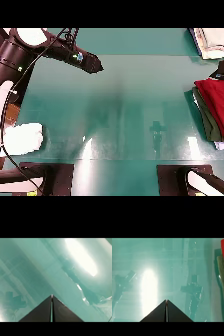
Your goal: Fold the shirts.
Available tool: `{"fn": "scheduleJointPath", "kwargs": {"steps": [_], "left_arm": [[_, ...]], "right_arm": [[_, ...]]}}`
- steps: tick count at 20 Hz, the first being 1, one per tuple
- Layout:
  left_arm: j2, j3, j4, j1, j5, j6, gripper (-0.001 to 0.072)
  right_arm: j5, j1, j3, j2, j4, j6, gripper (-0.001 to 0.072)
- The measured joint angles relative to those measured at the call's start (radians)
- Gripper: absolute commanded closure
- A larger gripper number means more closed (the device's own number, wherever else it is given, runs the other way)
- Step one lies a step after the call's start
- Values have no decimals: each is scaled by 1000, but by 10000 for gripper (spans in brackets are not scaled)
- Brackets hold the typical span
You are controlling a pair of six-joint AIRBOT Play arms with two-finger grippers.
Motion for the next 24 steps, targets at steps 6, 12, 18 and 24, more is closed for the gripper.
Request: {"fn": "scheduleJointPath", "kwargs": {"steps": [6, 12, 18, 24], "left_arm": [[0, 0, 0, 0, 0, 0, 683], [0, 0, -6, 0, 5, 0, 683], [50, 21, 92, 38, -41, -68, 684], [298, -121, 523, 167, -286, -169, 557]], "right_arm": [[2, 1, 0, 0, 1, -1, 694], [13, 1, 0, 0, 0, -1, 694], [30, 1, 0, 0, 0, -1, 695], [33, 1, 0, 0, 0, -2, 694]]}}
